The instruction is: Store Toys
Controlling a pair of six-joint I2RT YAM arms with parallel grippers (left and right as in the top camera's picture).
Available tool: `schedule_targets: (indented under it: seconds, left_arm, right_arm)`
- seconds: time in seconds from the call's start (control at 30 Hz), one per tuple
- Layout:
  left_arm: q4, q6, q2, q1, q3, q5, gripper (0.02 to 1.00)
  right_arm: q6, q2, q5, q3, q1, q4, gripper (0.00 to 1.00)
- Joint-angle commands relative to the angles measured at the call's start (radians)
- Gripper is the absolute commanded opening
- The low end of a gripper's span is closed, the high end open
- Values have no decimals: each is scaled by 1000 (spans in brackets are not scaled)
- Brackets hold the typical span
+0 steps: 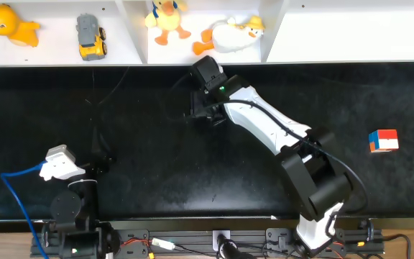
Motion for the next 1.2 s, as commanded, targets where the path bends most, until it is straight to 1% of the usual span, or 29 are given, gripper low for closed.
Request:
schedule_targets:
  seconds: [0.03, 0.17, 0.27, 0.47, 0.6, 0.8, 0.97, 1.2]
  left_arm:
    - [4, 4, -10, 2, -9, 10, 998]
    - [4, 4, -10, 2, -9, 10, 998]
    - [4, 4, -10, 2, -9, 10, 998]
    - [3, 4, -10, 2, -9, 10, 998]
    - [4, 4, -10, 2, -9, 10, 998]
    - [4, 4, -10, 2, -9, 10, 998]
    - [4, 4, -10, 2, -9, 10, 998]
    - [4, 4, -10, 2, -9, 10, 996]
  right_arm:
    - [-26, 51, -15, -8, 4, -42, 481]
    - [-56, 51, -15, -8, 4, -73, 288]
    - [-58, 51, -10, -8, 4, -92, 185]
    - [-62, 51, -13, -8, 4, -98, 45]
    - [-62, 51, -29, -8, 4, -100, 45]
    - [-62, 34, -89, 26, 4, -120, 45]
    - [-62, -31, -87, 87, 4, -194, 45]
    - [-61, -206, -87, 92, 4, -309, 45]
